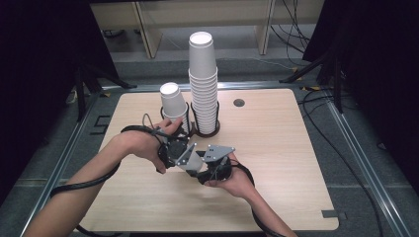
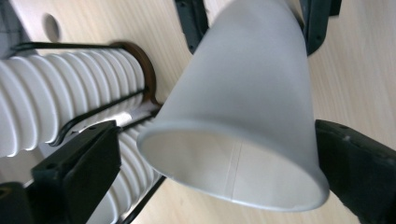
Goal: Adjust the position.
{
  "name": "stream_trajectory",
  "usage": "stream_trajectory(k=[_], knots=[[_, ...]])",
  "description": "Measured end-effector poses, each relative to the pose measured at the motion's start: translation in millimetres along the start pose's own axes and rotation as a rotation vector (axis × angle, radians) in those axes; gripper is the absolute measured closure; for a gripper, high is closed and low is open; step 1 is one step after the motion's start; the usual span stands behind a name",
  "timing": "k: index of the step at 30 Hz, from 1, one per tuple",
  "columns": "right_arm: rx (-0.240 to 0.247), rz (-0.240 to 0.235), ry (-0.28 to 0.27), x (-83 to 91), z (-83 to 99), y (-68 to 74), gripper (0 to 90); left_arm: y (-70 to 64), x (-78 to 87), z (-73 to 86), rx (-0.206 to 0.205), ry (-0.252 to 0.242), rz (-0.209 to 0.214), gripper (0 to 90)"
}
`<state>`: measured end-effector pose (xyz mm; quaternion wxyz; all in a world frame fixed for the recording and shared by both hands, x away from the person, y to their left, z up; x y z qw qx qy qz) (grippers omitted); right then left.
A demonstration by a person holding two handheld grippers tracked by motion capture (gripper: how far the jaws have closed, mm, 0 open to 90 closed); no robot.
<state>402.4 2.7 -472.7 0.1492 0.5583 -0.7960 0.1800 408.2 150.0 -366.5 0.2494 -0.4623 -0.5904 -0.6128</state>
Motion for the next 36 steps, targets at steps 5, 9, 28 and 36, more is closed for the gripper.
stream_trajectory(k=[5,9,28,36], knots=[[-0.003,0.04,-0.036,7.8,9.7,-2.2,28.7,0.1,0.6,20.0,0.187,-0.16,-0.044,0.0],[-0.011,0.058,-0.067,16.6,14.4,-4.0,28.6,-2.7,-3.2,37.8,0.344,-0.293,-0.061,0.0],[-0.063,0.136,-0.136,19.9,15.5,-7.0,28.3,-33.1,-48.7,52.6,1.066,-0.783,0.046,0.0],[-0.071,0.128,-0.142,18.0,14.7,-6.6,28.2,-31.0,-52.7,44.5,1.092,-0.823,0.048,0.0]])
Point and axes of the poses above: each handheld gripper's, and its own axes: x roughly backward along the jaws, z roughly out of its underside, y roughly to its left, the point moved 3 cm from there along -x, roughly forward along the jaws, and after that the axes turned 5 degrees about x, right-handed, at the moved point
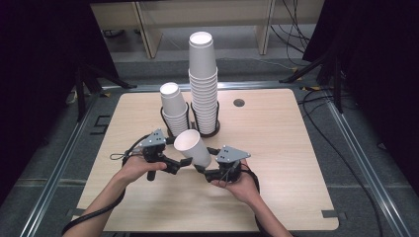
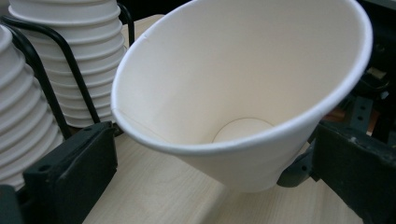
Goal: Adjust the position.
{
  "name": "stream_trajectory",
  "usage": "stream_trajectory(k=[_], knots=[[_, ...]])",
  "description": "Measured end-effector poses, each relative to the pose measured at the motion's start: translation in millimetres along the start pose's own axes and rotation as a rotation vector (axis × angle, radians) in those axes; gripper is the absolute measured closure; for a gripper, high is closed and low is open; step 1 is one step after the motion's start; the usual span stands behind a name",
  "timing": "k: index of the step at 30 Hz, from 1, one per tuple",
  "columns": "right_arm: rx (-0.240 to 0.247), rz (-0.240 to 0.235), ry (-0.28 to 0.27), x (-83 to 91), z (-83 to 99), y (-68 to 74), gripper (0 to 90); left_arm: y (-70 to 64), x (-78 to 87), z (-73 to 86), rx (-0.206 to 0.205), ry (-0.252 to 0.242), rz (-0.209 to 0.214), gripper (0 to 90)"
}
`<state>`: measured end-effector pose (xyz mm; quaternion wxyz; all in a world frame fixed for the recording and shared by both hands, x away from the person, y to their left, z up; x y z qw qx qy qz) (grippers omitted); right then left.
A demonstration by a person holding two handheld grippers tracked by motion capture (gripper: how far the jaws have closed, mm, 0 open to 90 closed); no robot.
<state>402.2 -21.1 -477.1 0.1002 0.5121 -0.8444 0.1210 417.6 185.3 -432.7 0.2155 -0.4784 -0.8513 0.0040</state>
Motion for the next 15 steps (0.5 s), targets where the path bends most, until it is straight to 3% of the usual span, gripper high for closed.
stream_trajectory(k=[6,8,10,15], knots=[[-0.01,-0.006,-0.013,-0.9,-0.7,-0.7,28.2,0.2,-2.6,-0.3,0.036,-0.01,0.008,0.0],[0.013,0.01,-0.015,-0.7,-1.4,-1.9,28.2,0.1,-2.8,-0.8,0.069,-0.023,0.022,0.0],[0.0,0.007,-0.015,-0.9,-2.1,-1.2,28.2,0.1,-2.9,-1.0,0.095,-0.03,0.027,0.0],[0.016,0.005,-0.008,-2.6,-3.3,-0.2,28.1,-0.7,-6.3,-1.8,0.103,-0.047,0.028,0.0]])
Point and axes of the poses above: each handheld gripper's, and its own axes: x roughly backward along the jaws, z roughly out of its underside, y roughly to its left, the point moved 3 cm from there along -x, roughly forward along the jaws, and after that the axes turned 5 degrees about x, right-handed, at the moved point
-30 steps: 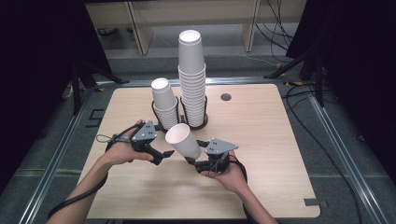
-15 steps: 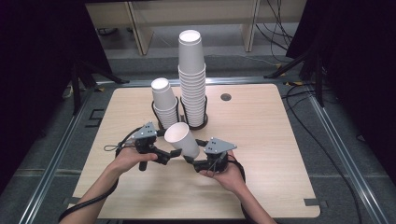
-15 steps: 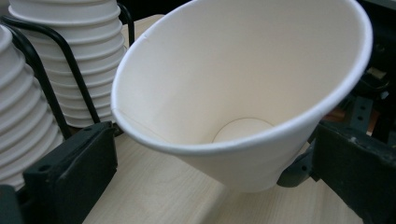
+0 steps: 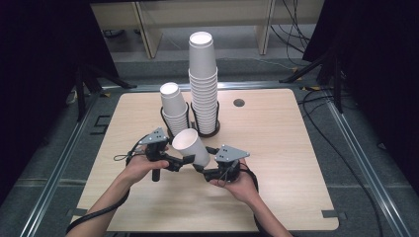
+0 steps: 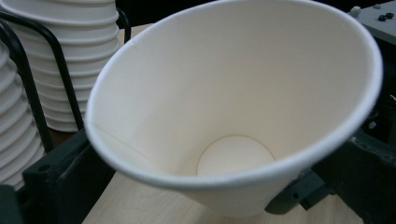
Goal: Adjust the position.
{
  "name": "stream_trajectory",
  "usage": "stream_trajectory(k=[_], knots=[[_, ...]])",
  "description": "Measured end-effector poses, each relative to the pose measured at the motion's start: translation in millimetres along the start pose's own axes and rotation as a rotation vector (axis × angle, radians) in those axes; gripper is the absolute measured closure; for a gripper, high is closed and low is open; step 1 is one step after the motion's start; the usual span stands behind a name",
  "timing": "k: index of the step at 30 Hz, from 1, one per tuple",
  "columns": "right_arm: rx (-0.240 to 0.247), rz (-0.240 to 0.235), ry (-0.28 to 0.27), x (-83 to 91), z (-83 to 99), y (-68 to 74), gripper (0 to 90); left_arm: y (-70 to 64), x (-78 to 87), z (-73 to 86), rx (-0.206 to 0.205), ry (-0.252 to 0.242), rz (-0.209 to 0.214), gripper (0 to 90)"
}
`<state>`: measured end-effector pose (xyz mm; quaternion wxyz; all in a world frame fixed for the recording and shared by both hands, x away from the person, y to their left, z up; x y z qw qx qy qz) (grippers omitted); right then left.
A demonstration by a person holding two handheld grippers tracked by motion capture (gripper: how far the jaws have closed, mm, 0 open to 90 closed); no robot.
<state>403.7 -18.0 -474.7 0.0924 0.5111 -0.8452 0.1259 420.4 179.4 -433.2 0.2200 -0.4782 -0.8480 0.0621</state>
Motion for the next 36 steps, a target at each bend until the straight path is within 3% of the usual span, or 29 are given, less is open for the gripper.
stream_trajectory(k=[1,2,3,4,7,10,14,19,25,28,30,31,36], knots=[[-0.027,-0.022,-0.012,-2.1,0.2,2.1,28.1,-0.5,-0.8,-0.6,0.007,-0.008,0.007,0.0],[-0.023,-0.032,-0.011,-2.8,0.3,2.3,28.0,-0.9,-1.6,-1.2,0.01,-0.012,0.014,0.0],[-0.003,-0.012,-0.009,-2.6,-0.2,1.3,28.0,-1.5,-2.4,-1.6,0.008,-0.014,0.015,0.0],[-0.015,-0.006,-0.007,-2.9,-0.1,2.3,28.0,-2.2,-3.0,-2.0,0.007,-0.02,0.012,0.1],[-0.03,-0.03,-0.009,-5.3,0.3,5.1,27.7,-3.9,-4.0,-2.8,0.007,-0.029,0.015,4.6],[-0.019,-0.016,-0.003,-5.3,1.3,3.7,27.4,-5.4,-3.6,-2.2,-0.012,-0.025,0.003,6.4],[-0.035,-0.031,0.01,-4.4,1.1,4.2,26.9,-7.4,-3.6,-2.8,-0.034,-0.04,-0.004,8.5],[-0.003,-0.026,0.002,-6.0,0.9,2.1,26.5,-10.3,-4.0,-3.5,-0.095,-0.032,-0.021,9.6],[-0.005,-0.022,0.009,-6.3,1.3,2.2,25.9,-14.1,-3.6,-4.1,-0.149,-0.019,-0.039,11.3],[-0.041,-0.03,0.022,-5.4,1.7,3.8,25.7,-14.9,-4.3,-4.7,-0.168,-0.028,-0.034,12.1],[-0.013,-0.025,0.012,-5.9,1.4,2.1,25.6,-15.7,-3.1,-5.1,-0.172,-0.018,-0.046,12.4],[-0.035,-0.028,0.016,-5.6,1.6,3.5,25.7,-15.9,-3.0,-5.3,-0.173,-0.02,-0.046,12.5],[-0.043,-0.029,0.013,-5.8,1.1,3.9,25.4,-16.6,-2.4,-6.0,-0.191,-0.016,-0.049,13.1]])
Point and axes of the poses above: each handheld gripper's, and its own axes: x roughly backward along the jaws, z roughly out of its underside, y roughly to its left, the point moved 3 cm from there along -x, roughly forward along the jaws, and after that the axes turned 5 degrees about x, right-handed, at the moved point
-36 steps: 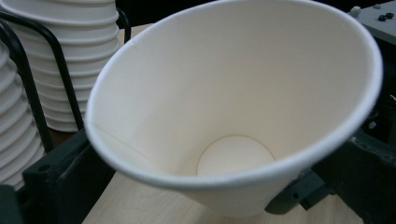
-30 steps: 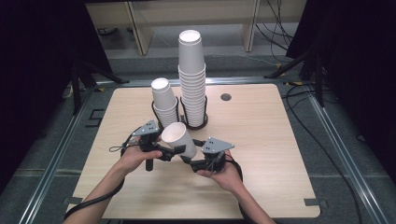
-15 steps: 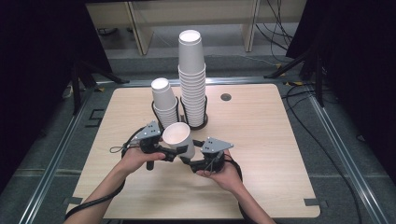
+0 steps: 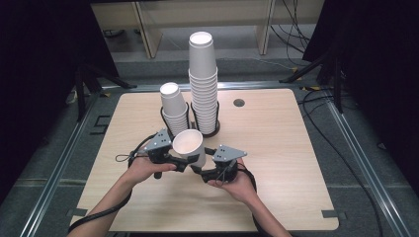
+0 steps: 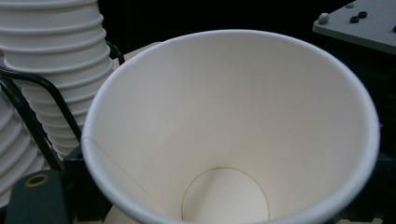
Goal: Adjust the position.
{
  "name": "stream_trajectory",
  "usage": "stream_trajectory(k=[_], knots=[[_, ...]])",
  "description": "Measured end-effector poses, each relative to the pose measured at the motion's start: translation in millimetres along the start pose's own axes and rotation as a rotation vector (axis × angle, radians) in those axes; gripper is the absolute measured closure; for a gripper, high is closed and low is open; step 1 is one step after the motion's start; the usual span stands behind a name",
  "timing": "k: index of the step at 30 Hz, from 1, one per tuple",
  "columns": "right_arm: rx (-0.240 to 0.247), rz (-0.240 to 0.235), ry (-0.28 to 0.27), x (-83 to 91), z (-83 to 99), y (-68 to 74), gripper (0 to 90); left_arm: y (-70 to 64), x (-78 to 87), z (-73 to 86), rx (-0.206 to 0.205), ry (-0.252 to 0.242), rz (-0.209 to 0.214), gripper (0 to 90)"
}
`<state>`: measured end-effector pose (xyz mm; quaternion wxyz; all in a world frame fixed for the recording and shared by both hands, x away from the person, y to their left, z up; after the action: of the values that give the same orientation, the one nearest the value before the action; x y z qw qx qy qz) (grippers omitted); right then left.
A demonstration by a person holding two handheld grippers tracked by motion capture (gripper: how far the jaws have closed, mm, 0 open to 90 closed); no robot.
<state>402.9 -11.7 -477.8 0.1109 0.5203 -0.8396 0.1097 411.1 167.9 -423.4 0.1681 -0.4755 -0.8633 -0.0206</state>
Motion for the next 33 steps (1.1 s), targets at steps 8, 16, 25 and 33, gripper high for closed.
stream_trajectory(k=[8,16,25,33], knots=[[0.011,0.013,-0.001,-0.2,0.8,-2.8,22.8,-1.5,-0.7,0.1,-0.03,-0.006,-0.007,13.5],[-0.005,0.028,0.014,4.2,0.5,-3.9,14.9,-0.2,4.2,-0.1,-0.039,-0.001,-0.041,13.4],[-0.024,0.044,0.028,11.8,4.0,-2.9,14.9,2.6,12.6,0.6,-0.055,-0.002,-0.088,13.4],[-0.039,0.07,-0.002,23.4,3.9,-7.5,14.9,5.8,21.1,4.0,-0.078,0.0,-0.138,13.5]])
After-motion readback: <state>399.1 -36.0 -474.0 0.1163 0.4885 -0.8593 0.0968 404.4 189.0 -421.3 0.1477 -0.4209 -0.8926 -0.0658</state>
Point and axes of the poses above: each handheld gripper's, and its own axes: x roughly backward along the jaws, z roughly out of its underside, y roughly to its left, the point moved 3 cm from there along -x, roughly forward along the jaws, and after that the axes turned 5 degrees about x, right-handed, at the moved point
